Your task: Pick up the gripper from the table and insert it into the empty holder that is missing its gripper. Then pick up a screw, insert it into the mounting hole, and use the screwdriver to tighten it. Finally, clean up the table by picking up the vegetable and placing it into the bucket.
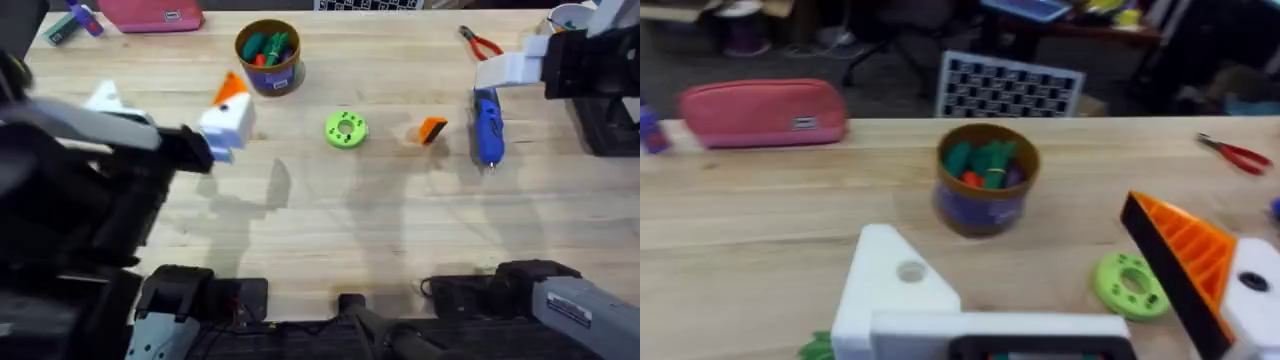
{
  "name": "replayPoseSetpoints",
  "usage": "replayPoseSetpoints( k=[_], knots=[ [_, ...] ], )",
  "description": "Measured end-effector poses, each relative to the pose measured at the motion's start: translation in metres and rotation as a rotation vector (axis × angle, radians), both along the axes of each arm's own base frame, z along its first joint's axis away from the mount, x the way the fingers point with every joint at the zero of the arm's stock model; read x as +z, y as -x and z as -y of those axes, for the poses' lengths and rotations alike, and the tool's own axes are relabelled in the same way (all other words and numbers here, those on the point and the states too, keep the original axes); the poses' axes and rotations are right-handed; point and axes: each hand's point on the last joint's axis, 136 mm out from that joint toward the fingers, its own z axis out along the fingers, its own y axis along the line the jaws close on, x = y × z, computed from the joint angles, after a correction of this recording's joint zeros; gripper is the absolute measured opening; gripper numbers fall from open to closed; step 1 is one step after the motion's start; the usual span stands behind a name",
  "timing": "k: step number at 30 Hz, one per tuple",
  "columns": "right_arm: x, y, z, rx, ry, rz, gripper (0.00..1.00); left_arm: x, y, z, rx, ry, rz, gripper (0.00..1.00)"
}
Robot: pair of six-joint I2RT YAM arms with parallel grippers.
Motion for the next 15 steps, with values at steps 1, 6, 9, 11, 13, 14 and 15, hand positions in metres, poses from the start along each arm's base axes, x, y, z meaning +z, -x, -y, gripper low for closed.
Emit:
replayPoseSetpoints(
  k=[1, 6, 9, 11, 13, 14, 15],
  knots=[
    [0.0, 0.0, 0.0, 0.0, 0.0, 0.0, 0.993, -0.001, 0.0, 0.005, -0.031, 0.008, 0.031, 0.985],
    [0.0, 0.0, 0.0, 0.0, 0.0, 0.0, 0.994, -0.013, 0.002, 0.033, -0.205, 0.032, 0.174, 0.985],
    [0.0, 0.0, 0.0, 0.0, 0.0, 0.0, 0.994, -0.023, 0.007, 0.045, -0.3, 0.049, 0.216, 0.985],
    [0.0, 0.0, 0.0, 0.0, 0.0, 0.0, 0.994, -0.031, 0.013, 0.051, -0.357, 0.08, 0.209, 0.985],
    [0.0, 0.0, 0.0, 0.0, 0.0, 0.0, 0.994, -0.036, 0.02, 0.056, -0.405, 0.118, 0.198, 0.985],
    [0.0, 0.0, 0.0, 0.0, 0.0, 0.0, 0.994, -0.037, 0.024, 0.059, -0.429, 0.138, 0.196, 0.987],
    [0.0, 0.0, 0.0, 0.0, 0.0, 0.0, 0.994, -0.037, 0.027, 0.061, -0.451, 0.152, 0.198, 0.986]
  ],
)
